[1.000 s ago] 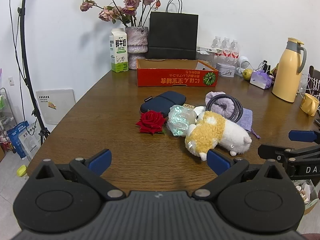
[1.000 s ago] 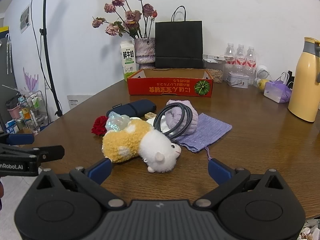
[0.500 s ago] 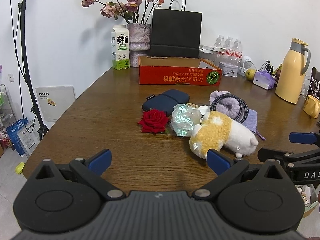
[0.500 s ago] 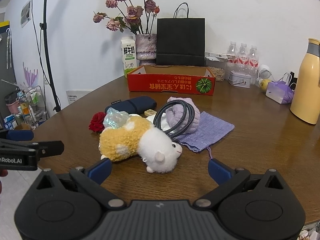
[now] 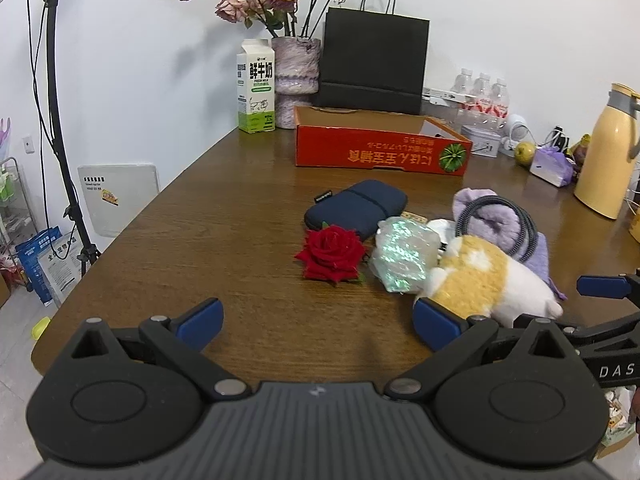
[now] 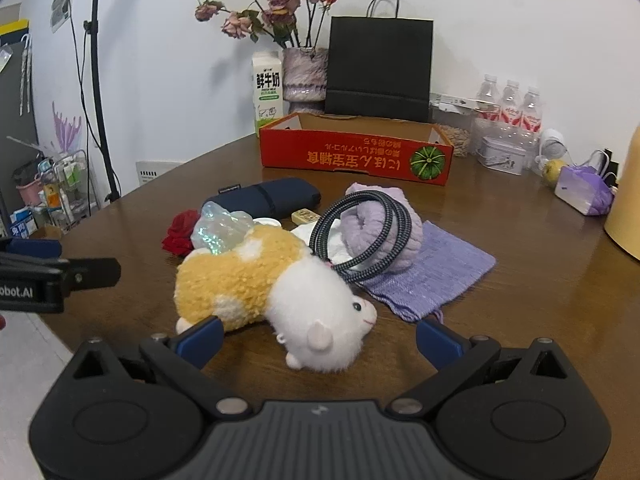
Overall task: Organize objects
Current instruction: 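Grasp the yellow-and-white plush sheep with the right gripper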
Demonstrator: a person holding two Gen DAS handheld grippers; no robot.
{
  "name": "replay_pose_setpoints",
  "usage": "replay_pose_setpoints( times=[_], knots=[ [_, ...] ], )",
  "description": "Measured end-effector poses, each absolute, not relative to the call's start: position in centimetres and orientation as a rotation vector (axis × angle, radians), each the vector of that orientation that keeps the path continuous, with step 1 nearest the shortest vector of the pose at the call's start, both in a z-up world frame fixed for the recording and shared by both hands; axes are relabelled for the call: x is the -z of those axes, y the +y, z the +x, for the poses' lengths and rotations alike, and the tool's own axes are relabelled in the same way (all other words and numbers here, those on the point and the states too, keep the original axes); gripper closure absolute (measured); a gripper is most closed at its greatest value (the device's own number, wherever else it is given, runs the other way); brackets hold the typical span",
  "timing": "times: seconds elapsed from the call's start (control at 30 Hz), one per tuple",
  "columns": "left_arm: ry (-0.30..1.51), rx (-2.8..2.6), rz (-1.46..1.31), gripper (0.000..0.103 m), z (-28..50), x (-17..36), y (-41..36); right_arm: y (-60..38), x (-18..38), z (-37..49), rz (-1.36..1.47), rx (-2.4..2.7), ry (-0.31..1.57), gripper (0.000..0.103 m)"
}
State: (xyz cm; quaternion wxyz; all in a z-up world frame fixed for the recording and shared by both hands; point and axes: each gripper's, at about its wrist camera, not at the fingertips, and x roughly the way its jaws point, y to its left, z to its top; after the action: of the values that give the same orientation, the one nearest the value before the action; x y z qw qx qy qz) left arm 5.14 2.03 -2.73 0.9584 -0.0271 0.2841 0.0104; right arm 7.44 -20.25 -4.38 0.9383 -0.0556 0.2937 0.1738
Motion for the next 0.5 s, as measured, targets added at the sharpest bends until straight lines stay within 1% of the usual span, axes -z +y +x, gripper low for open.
replay_pose_setpoints(
  times=[0.37,0.43,0.5],
  knots=[
    [0.617,-0.047,-0.068,0.0,7.4,3.7,2.8,-19.1,5.8,11.3,-0.203,-0.448,0.619,0.003],
    [0.622,-0.053,-0.069,0.0,7.5,3.9,2.9,-19.0,6.0,11.9,-0.204,-0.488,0.624,0.006],
    [0.624,-0.056,-0.07,0.0,7.5,4.0,3.1,-18.8,6.3,12.4,-0.208,-0.522,0.63,0.015]
  ],
)
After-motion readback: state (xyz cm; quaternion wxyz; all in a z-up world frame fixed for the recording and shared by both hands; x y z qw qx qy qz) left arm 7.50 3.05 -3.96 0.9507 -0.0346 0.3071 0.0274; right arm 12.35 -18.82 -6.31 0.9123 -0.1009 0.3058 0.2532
